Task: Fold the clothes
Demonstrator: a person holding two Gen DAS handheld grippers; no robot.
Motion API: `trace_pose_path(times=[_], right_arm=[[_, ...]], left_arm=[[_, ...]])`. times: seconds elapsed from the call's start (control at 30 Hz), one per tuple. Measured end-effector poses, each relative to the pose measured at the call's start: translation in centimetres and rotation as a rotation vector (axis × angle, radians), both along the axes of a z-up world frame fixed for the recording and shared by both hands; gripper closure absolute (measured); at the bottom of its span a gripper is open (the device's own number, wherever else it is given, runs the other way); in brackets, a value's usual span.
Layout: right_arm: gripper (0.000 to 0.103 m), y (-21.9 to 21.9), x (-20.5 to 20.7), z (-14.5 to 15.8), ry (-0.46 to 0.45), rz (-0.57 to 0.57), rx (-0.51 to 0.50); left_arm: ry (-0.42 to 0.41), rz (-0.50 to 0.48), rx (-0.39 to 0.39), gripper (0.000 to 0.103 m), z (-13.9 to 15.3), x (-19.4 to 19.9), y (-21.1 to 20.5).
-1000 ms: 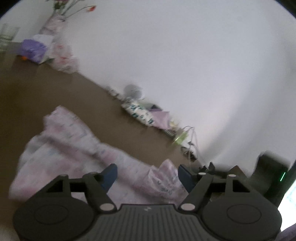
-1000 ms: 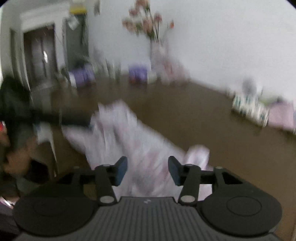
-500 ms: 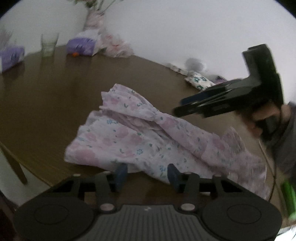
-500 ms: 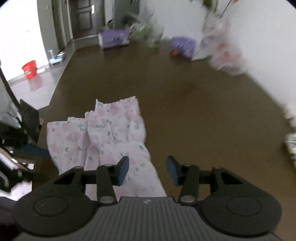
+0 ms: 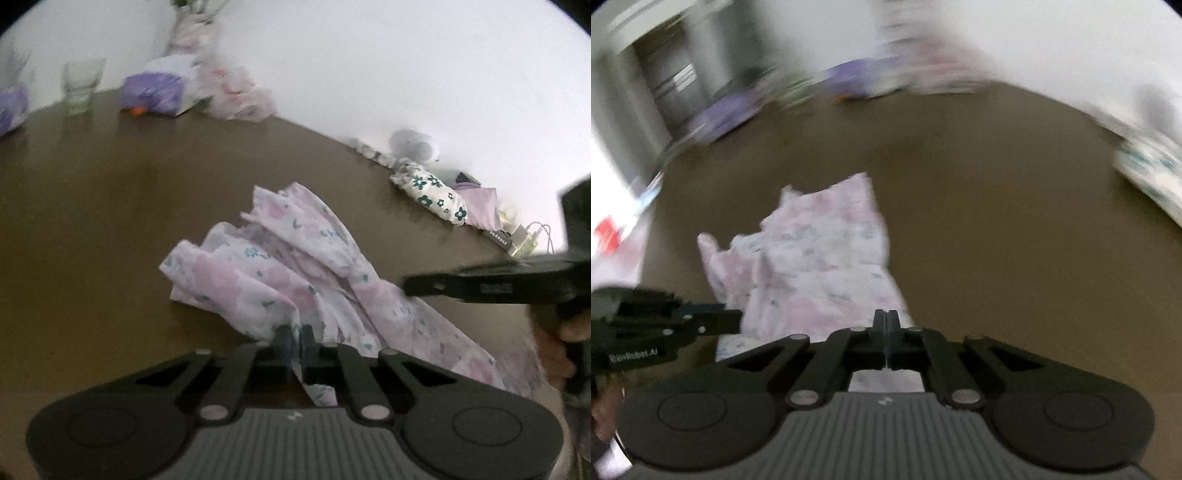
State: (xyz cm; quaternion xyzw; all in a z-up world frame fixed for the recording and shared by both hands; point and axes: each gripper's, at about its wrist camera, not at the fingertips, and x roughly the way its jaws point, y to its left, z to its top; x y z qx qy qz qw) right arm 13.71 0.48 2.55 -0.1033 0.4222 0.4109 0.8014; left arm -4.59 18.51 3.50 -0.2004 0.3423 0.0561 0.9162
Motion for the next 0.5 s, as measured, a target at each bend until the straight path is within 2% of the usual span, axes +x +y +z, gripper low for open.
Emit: trace_pose_path(times=[0.1,0.2,0.3,0.33,0.37,0.4,0.47,0.5], right_arm=[[0.103,-5.5,2.0,-0.3,0.052,-0.262,0.049],[0.103,-11.5,2.7,-0.4,0.084,-0.52,0.117],[0.103,-16.6,1.3,-0.4,0.081,-0.725,0.15],[0.1,-17.9,0.5,-0.4,0.078,-0.777,0.154],[0.098,-19.0,-0.4,-0.3,0.073,-0.804,0.168],[0.097,-19.7,-1.4,-0.1,0.068,-0.79,0.197],[0.058,-19.9,-2.3,0.3,0.082,-0.684,0.234],[0.052,-19.5,-2.4,0.5,0.082,-0.609,0.247]], left_arm=[[0.006,-0.08,-0.006,0.1,0.2,4.4,-1.1],[0.028,-0.161,-0.027,0.094,0.5,8.8,-2.5],[0.011,-0.18,-0.004,0.087,1.3,9.4,-4.1],[-0.01,-0.206,-0.004,0.081,1.7,8.9,-4.6],[-0.031,-0.24,-0.005,0.068,1.9,8.2,-5.2],[-0.044,-0.27,-0.002,0.063,2.1,7.5,-5.8],[-0.046,-0.281,0.017,0.058,2.1,6.0,-6.8],[-0.046,-0.269,0.031,0.057,2.0,5.5,-7.1]])
